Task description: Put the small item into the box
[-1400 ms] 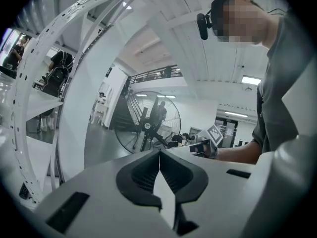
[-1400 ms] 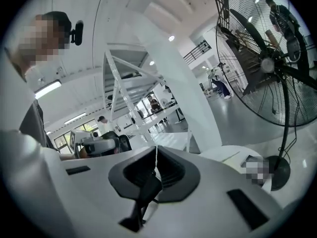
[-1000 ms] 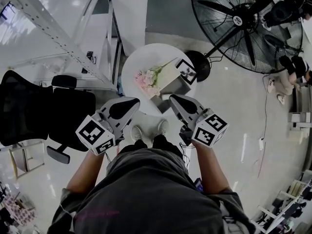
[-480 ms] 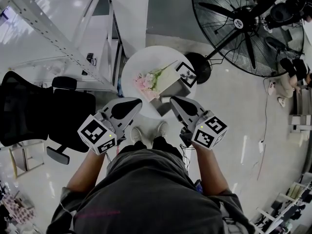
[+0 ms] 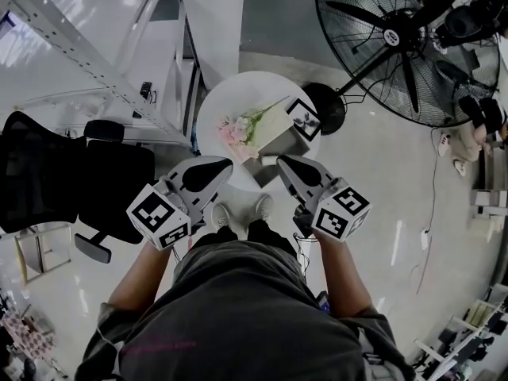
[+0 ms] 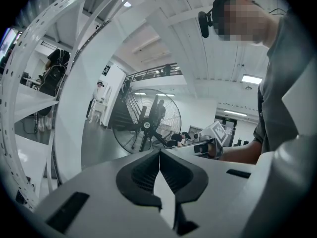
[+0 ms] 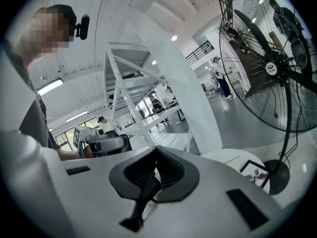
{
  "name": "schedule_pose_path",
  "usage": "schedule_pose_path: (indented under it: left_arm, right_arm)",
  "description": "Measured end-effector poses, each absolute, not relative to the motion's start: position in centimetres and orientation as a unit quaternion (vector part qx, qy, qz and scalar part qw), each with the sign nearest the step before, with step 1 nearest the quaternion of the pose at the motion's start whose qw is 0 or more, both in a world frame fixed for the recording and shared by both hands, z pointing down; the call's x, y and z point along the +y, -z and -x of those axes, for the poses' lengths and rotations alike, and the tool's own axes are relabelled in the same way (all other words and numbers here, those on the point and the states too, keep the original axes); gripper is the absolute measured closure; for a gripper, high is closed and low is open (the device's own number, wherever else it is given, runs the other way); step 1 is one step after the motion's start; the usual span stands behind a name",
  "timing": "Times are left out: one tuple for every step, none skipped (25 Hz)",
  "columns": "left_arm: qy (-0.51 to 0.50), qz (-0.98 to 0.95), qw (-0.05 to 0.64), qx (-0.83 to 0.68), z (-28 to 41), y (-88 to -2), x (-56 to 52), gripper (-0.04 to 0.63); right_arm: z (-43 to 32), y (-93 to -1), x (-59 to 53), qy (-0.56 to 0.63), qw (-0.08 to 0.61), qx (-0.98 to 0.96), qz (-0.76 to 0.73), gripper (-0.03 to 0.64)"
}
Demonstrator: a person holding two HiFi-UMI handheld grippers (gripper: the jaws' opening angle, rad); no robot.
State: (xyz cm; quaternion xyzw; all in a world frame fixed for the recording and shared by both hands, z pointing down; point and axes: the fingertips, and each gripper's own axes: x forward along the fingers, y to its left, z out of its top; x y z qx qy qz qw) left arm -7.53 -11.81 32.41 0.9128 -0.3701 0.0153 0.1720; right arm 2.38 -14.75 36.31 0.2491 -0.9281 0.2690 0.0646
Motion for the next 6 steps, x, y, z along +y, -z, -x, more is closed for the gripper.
schedule_pose_path:
  left_arm:
    - [-0.016, -0.913, 0.172, -0.370, 7.43, -32.42, -11.86, 0.577]
    - [-0.016, -0.912, 0.173, -0.371, 7.34, -32.42, -11.92, 0.577]
    - [-0.016, -0.912, 0.173, -0.371, 7.26, -32.42, -11.99, 0.577]
    - [-0.017, -0.912, 0.174, -0.371, 7.16, -32.43, -12.06, 0.577]
    - [-0.017, -0.912, 0.174, -0.372, 7.06, -32.44, -12.13, 0.577]
    - [-0.017, -0.912, 0.174, -0.372, 6.96, -32.45, -12.21, 0.577]
  right_arm:
    - [-2.47, -36.32, -14.81, -0.270, 0.065, -0.928, -0.248, 0.595]
    - [-2.56, -36.32, -14.88, -0.270, 0.065, -0.928, -0.248, 0.595]
    - [-2.66, -36.32, -14.95, -0.270, 0.066, -0.928, -0.247, 0.595]
    - [-2.75, -36.33, -15.01, -0.270, 0.067, -0.928, -0.246, 0.595]
    - [-2.85, -36.35, -15.07, -0.270, 0.068, -0.928, -0.246, 0.595]
    - [-2.95, -36.37, -15.13, -0.270, 0.069, -0.929, -0.245, 0.595]
